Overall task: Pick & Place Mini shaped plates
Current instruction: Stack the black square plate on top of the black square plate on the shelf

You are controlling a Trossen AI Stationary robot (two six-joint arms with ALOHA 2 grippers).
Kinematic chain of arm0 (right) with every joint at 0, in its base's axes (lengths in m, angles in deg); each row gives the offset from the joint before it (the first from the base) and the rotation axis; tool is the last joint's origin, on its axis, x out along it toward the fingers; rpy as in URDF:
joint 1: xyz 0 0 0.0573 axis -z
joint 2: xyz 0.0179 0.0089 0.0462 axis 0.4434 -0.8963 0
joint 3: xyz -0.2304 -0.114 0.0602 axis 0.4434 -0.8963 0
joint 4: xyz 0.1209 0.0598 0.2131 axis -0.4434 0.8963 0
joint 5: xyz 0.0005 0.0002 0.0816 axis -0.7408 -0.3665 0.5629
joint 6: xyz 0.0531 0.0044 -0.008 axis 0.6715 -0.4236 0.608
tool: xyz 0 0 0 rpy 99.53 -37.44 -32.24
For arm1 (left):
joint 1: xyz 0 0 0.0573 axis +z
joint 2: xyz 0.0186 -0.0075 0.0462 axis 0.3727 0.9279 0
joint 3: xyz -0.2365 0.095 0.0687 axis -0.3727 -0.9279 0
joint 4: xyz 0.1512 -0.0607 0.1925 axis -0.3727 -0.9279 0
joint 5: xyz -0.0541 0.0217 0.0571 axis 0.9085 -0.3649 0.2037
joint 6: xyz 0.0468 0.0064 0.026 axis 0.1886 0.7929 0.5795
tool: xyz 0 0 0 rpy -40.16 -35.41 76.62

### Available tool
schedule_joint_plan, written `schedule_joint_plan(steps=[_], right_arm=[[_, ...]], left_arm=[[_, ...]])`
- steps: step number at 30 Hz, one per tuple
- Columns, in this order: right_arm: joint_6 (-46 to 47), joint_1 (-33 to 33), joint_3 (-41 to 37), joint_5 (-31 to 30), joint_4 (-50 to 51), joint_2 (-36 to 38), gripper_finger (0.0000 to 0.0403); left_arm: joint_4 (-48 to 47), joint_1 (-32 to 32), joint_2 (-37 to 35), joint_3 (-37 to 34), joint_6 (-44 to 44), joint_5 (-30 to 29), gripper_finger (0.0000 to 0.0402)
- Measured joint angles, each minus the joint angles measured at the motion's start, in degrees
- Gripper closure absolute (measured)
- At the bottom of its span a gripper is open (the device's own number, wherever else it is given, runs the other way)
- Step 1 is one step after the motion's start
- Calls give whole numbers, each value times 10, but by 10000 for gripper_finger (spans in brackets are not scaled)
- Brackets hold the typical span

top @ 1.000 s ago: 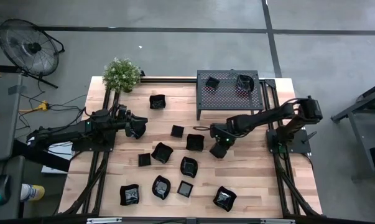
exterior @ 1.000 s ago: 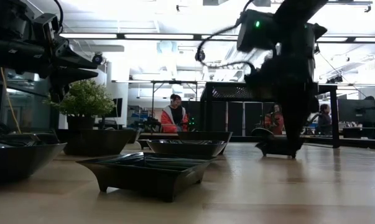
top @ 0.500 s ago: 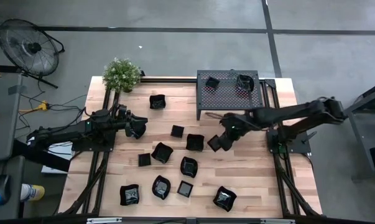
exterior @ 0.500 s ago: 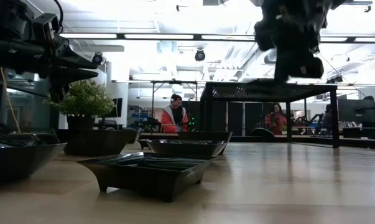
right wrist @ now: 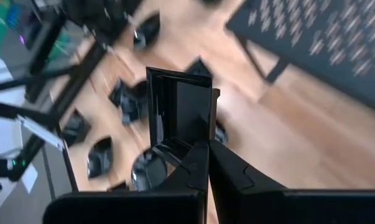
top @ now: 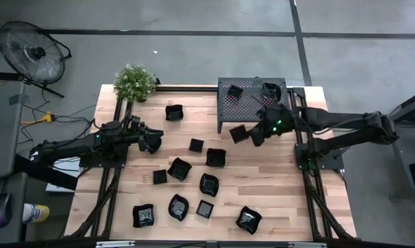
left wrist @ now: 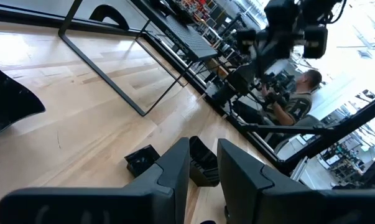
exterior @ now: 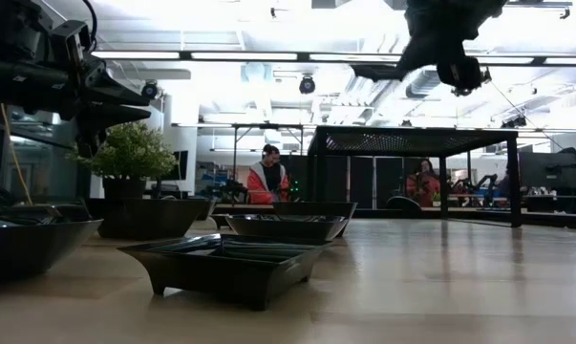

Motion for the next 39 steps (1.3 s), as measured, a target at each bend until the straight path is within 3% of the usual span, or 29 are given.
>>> schedule_joint_plan(steps=[10,19,26,39], right_arm=[[-46,127,0,-12,-33,35,403],[12,207,0,-28,-159,-30,403],[97,225,0,-65,-242,-95,403],[234,198,0,-134,-242,-124,403]], left_arm=[[0,0,0,0,0,0,321],[0,0,0,0,0,0,321],[0,0,0,0,0,0,321],[0,0,0,0,0,0,321]])
